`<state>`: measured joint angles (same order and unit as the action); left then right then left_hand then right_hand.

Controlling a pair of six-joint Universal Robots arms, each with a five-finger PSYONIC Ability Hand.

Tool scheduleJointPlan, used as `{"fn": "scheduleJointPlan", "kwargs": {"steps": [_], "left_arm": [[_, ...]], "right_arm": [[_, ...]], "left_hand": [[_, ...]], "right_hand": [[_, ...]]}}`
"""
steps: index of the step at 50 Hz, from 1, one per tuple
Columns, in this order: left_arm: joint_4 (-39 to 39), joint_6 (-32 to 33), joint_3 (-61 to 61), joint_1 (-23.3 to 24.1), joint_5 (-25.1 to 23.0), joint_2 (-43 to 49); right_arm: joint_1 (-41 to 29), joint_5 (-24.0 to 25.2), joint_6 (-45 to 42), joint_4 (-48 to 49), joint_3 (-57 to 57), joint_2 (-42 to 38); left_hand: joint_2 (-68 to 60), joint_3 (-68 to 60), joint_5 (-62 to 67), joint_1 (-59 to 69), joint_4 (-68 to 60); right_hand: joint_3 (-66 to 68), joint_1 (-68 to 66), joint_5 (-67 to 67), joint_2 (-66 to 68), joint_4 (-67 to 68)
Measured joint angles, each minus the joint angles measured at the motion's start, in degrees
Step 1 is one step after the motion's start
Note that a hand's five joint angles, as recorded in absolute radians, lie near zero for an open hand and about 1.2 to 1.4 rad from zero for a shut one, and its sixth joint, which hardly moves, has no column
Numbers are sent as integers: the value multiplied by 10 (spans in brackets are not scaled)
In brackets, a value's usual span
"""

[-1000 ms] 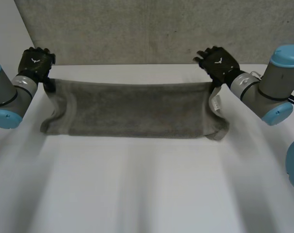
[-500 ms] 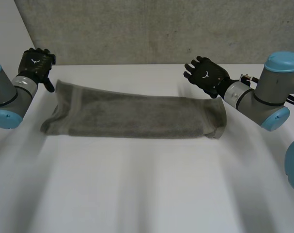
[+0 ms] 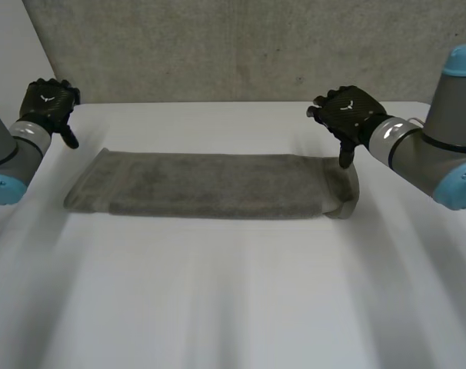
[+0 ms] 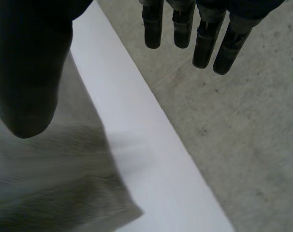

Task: Fold the towel.

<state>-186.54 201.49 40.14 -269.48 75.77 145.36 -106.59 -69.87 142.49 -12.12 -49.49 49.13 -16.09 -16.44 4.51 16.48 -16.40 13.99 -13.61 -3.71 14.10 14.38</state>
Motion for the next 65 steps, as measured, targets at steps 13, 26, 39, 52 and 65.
{"fn": "scheduleJointPlan", "kwargs": {"steps": [13,26,39,52,65], "left_arm": [[28,-28,259,8,-8,-204],[-18,-17,403,8,-8,-245],[-48,-17,435,14,-6,-247],[-65,-24,452,27,-7,-257],[-82,-25,477,30,-7,-283]], "right_arm": [[5,-33,192,16,-207,123],[0,-124,210,146,-307,79],[0,-155,229,204,-271,-16],[2,-147,260,215,-253,-35],[64,-122,208,189,-286,44]], "left_hand": [[-1,0,8,0,0],[-2,-1,28,1,-1],[-2,-1,28,1,-1],[-2,-1,28,1,-1],[-2,-1,25,0,-1]], "right_hand": [[0,0,0,0,0],[45,-49,-57,41,41],[236,-237,-236,234,228],[589,-601,-611,596,620],[593,-602,-611,602,621]]}}
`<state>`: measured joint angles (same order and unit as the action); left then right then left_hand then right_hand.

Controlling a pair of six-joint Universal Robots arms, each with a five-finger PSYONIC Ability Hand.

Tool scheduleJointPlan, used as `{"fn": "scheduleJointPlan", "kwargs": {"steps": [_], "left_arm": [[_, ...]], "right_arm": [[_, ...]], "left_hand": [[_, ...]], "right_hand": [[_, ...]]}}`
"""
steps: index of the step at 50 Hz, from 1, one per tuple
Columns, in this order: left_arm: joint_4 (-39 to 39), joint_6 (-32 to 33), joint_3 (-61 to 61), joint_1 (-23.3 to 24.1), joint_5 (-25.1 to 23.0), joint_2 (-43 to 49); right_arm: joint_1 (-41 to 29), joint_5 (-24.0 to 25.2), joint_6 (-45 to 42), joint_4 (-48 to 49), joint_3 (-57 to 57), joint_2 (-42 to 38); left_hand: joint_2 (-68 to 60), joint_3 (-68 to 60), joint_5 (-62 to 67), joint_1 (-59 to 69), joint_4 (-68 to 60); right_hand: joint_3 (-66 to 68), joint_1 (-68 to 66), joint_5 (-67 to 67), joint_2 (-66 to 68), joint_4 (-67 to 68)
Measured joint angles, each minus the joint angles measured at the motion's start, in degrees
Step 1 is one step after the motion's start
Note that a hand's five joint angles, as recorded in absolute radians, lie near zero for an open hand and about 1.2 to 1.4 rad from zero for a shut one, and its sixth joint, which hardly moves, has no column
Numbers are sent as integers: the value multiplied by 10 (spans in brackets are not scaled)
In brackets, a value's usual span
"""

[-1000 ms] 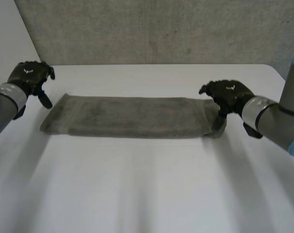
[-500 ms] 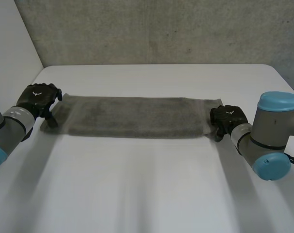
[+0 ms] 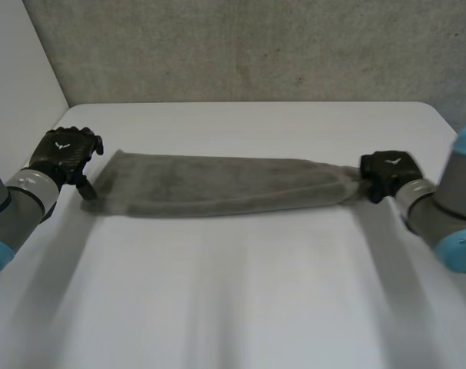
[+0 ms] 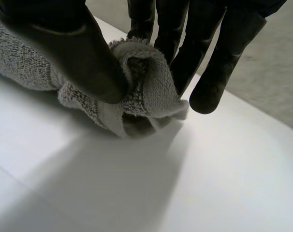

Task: Fold the towel.

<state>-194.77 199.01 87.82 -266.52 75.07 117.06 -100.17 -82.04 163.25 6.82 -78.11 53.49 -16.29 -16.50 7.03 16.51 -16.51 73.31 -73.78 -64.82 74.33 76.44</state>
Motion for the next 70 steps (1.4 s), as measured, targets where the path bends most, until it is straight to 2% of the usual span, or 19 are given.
{"fn": "scheduleJointPlan", "kwargs": {"steps": [9,14,18,21,25,26,30,36,39,40,41,42,43,46,51,59,63,70], "left_arm": [[1,-1,8,6,1,-14],[1,-1,8,6,2,-22],[1,-2,4,10,3,-29],[1,-3,-2,18,4,-35],[1,-8,-12,33,6,-39],[1,-12,-16,39,6,-40],[1,-28,-29,56,7,-45],[1,-49,-43,69,8,-50],[2,-57,-48,74,8,-49],[2,-61,-49,76,9,-48],[2,-62,-49,77,9,-48],[2,-65,-50,79,9,-46],[2,-67,-49,81,9,-44],[2,-72,-49,84,8,-39],[2,-76,-50,89,8,-26],[2,-88,-56,120,7,-6],[5,-103,-52,147,6,-1],[8,-115,-28,202,1,9]], "right_arm": [[113,42,-120,-53,19,46],[130,46,-148,-92,61,55],[110,46,-147,-121,97,63],[58,42,-136,-136,130,67],[-42,32,-121,-143,176,54],[-85,25,-118,-143,197,42],[-221,-10,-112,-143,281,-19],[-358,-57,-114,-151,437,-154],[-394,-67,-116,-172,517,-226],[-405,-70,-117,-184,550,-256],[-408,-71,-117,-188,561,-266],[-414,-72,-117,-199,586,-287],[-418,-73,-117,-208,603,-302],[-420,-74,-116,-224,627,-320],[-406,-77,-109,-246,624,-301],[-332,-75,-61,-300,531,-196],[-296,-65,-38,-304,434,-131],[-250,-16,-29,-231,202,-15]], "left_hand": [[1,1,-13,0,1],[1,1,-20,0,1],[1,1,-22,-1,1],[2,1,-23,-1,1],[2,1,-25,-1,1],[2,1,-25,-1,1],[2,1,-25,-1,1],[2,1,-25,-1,1],[3,1,-25,-1,1],[3,1,-25,-1,1],[3,0,-25,-1,1],[3,1,-25,-1,1],[3,1,-25,-1,1],[3,0,-25,-1,1],[3,1,-25,-1,1],[3,1,-25,-1,1],[3,1,-25,-1,1],[3,1,-25,-1,1]], "right_hand": [[0,0,-2,3,0],[3,0,-2,3,2],[4,0,-2,3,4],[11,-3,-3,3,4],[22,-2,-3,6,4],[26,-3,-3,8,4],[27,-3,-3,8,4],[27,-5,-3,8,4],[-148,158,170,-166,-176],[-296,310,325,-318,-324],[-331,344,362,-353,-358],[-451,474,490,-486,-479],[-532,540,563,-553,-554],[-579,586,609,-591,-609],[-580,590,609,-591,-609],[-580,589,609,-591,-609],[-580,589,609,-591,-609],[-580,589,609,-591,-609]]}}
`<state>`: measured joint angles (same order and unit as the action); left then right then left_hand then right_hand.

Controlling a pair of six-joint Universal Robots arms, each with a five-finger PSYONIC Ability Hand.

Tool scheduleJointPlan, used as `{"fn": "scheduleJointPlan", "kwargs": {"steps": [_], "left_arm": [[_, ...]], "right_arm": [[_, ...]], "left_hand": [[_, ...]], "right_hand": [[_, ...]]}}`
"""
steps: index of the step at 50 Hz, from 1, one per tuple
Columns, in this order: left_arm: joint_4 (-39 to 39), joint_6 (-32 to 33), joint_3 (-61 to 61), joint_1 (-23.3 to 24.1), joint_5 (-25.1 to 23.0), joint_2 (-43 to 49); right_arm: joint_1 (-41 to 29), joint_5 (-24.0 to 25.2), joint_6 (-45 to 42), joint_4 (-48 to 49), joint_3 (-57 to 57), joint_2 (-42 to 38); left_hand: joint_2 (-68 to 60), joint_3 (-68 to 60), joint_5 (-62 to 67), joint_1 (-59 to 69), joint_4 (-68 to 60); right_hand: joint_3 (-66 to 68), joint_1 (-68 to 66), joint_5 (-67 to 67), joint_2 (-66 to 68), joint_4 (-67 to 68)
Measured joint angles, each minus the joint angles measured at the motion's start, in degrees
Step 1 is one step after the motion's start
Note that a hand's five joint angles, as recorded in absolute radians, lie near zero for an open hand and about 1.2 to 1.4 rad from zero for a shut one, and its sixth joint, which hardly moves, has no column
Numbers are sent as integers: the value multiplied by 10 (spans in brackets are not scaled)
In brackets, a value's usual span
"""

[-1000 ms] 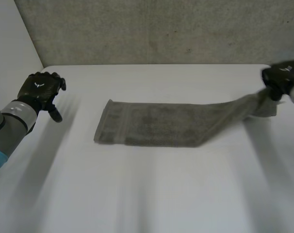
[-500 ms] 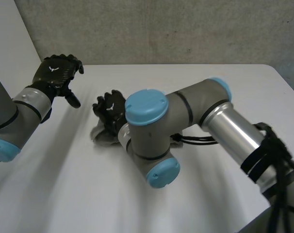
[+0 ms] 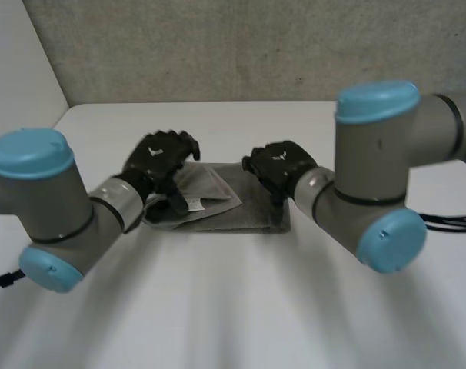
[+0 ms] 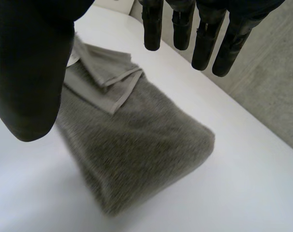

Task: Fold the towel.

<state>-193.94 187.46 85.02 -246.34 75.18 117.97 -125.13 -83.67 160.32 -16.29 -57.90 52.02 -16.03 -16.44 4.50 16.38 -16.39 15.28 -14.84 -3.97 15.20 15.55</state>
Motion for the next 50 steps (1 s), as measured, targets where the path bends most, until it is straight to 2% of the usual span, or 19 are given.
{"fn": "scheduleJointPlan", "kwargs": {"steps": [7,15,20,26,37,42,50], "left_arm": [[-6,8,21,24,0,23],[-13,58,-5,28,10,81],[-27,94,-37,24,45,109],[-53,104,-93,12,115,131],[-50,100,-158,-34,169,166],[-36,98,-146,-43,174,159],[-21,99,-66,-43,158,80]], "right_arm": [[13,20,-2,78,-145,58],[13,19,-1,122,-200,63],[15,18,1,136,-207,56],[15,18,2,144,-212,49],[12,17,3,180,-230,43],[10,16,5,209,-239,34],[9,12,5,266,-253,12]], "left_hand": [[0,0,0,0,0],[0,0,0,0,0],[0,0,0,0,0],[0,0,0,0,0],[0,0,0,0,0],[0,0,0,0,0],[0,0,0,0,0]], "right_hand": [[0,0,0,0,0],[0,0,0,0,0],[0,0,0,0,0],[0,0,-1,0,0],[24,-30,-46,21,21],[72,-73,-94,67,70],[131,-136,-149,129,128]]}}
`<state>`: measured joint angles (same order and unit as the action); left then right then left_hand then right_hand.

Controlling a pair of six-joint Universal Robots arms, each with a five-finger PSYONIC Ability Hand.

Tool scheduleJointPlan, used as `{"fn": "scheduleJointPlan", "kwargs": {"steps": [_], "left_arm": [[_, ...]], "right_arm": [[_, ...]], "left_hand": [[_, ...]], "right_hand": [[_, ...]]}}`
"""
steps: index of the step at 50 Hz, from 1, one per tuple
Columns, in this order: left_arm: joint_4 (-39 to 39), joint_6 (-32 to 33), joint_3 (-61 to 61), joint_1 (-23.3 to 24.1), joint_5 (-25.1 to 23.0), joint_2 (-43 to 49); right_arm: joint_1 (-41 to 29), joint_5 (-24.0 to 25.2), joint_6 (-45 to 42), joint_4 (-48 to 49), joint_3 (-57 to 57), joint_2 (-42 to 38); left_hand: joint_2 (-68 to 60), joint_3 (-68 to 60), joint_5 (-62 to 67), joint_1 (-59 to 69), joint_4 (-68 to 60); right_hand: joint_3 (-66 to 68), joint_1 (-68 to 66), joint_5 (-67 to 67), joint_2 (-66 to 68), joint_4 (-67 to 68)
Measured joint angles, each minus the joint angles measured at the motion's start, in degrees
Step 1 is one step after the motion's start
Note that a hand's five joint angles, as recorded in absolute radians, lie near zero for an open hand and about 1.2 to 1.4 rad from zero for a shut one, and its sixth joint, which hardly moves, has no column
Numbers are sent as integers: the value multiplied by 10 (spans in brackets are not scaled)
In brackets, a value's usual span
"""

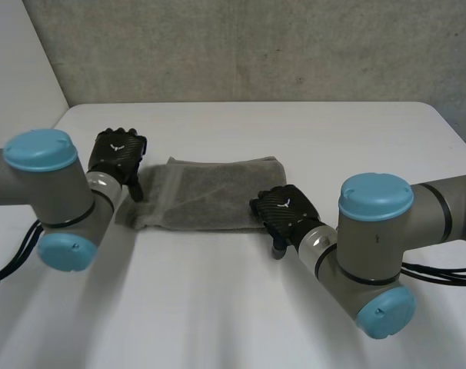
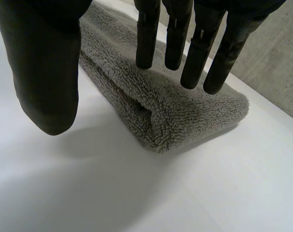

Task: Fold the towel.

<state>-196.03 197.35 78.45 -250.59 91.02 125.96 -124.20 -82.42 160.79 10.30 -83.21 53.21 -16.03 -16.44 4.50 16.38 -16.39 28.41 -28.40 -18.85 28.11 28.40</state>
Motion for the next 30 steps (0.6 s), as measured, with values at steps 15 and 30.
{"fn": "scheduleJointPlan", "kwargs": {"steps": [15,30], "left_arm": [[-4,21,138,-13,-120,-71],[-37,146,147,-42,-127,-42]], "right_arm": [[3,-8,-2,30,4,-12],[0,-17,1,34,20,-16]], "left_hand": [[0,0,0,0,0],[-83,-78,102,82,-77]], "right_hand": [[26,-28,-27,25,26],[31,-32,-30,27,31]]}}
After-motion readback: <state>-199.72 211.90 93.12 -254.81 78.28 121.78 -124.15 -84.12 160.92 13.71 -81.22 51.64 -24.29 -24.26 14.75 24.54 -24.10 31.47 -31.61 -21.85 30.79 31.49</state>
